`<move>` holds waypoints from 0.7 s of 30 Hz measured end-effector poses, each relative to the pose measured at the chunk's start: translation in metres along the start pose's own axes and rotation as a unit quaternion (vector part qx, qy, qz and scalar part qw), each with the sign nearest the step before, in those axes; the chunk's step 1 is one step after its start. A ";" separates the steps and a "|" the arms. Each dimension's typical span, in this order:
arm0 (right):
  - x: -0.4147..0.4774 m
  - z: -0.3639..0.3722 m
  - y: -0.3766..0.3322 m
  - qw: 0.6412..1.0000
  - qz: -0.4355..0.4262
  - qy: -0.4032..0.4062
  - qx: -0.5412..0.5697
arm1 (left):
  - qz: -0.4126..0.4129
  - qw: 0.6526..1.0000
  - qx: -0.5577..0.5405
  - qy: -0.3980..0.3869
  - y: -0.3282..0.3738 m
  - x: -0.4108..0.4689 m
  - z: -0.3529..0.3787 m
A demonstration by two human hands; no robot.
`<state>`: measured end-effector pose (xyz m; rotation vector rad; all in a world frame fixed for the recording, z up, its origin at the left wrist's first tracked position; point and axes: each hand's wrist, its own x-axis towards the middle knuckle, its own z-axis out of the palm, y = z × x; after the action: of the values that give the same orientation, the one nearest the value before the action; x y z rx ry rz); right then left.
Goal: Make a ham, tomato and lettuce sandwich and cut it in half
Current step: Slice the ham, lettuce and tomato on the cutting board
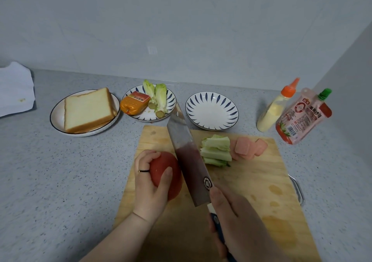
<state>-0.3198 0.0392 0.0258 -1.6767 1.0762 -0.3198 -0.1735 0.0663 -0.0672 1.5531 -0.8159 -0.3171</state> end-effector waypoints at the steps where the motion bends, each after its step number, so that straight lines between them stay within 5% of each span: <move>1: 0.000 0.000 -0.001 1.000 -0.002 0.000 0.002 | 0.004 1.000 0.003 0.000 0.000 0.000 0.000; 21: -0.003 -0.013 -0.019 0.995 0.089 -0.037 -0.002 | 0.045 0.998 0.031 0.001 -0.007 -0.001 0.000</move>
<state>-0.3206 0.0338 0.0479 -1.5709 1.1618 -0.1401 -0.1721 0.0667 -0.0741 1.5679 -0.8997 -0.2264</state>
